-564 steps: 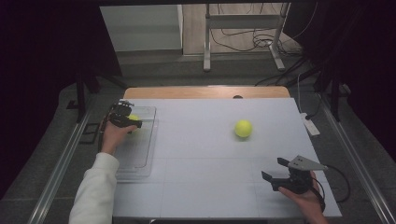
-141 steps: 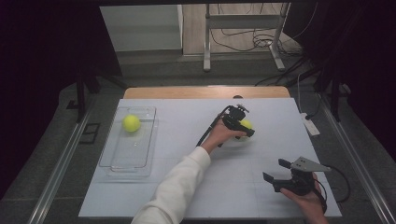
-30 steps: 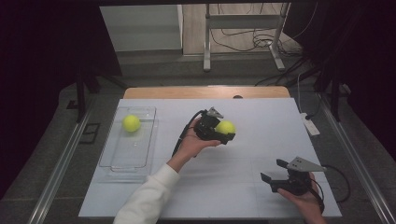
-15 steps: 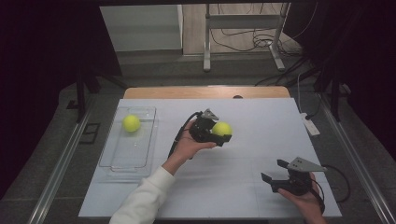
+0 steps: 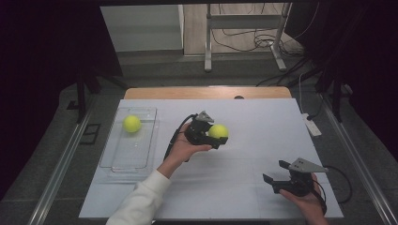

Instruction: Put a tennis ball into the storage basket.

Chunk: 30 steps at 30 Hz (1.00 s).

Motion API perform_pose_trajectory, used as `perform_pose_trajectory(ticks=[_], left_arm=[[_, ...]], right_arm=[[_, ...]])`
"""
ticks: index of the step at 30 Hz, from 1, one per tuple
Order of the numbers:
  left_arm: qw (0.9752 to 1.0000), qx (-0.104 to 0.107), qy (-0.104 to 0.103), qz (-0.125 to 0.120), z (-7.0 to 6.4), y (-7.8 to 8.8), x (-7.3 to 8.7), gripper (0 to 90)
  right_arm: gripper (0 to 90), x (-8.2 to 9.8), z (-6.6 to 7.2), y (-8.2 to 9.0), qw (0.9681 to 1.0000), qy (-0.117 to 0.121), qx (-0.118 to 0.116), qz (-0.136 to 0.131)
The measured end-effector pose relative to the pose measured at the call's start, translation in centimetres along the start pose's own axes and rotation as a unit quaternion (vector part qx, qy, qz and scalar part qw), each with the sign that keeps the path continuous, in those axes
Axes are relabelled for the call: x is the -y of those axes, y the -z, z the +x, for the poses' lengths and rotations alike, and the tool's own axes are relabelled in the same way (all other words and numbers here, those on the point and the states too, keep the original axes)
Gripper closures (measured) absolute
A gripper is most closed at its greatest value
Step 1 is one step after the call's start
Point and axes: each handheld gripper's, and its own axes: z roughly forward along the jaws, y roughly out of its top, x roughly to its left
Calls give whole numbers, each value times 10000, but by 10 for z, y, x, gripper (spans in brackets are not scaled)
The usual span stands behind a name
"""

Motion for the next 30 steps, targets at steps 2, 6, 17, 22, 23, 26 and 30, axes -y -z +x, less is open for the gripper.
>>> perform_pose_trajectory(ticks=[2,6,17,22,23,26,30], left_arm=[[10000,17,5,-42,0,2,0,267],[10000,59,-40,-66,-1,5,1,267],[9997,45,-118,-189,-4,16,2,267],[9998,-4,-120,-187,-5,20,3,267],[9997,-12,-102,-202,-5,22,3,267],[9997,-21,-92,-235,-4,25,3,267],[9996,-30,-42,-295,-2,31,4,267]], right_arm=[[134,0,0,0,10000,0,1,-6],[133,0,-1,1,10000,-2,12,-16],[134,0,-2,4,10000,-4,-12,-58],[134,-1,-2,3,10000,9,-22,-65],[133,-1,-2,3,10000,21,-19,-59],[133,-1,-1,3,10000,19,-31,-67],[134,-1,-1,2,10000,2,-35,-61]])
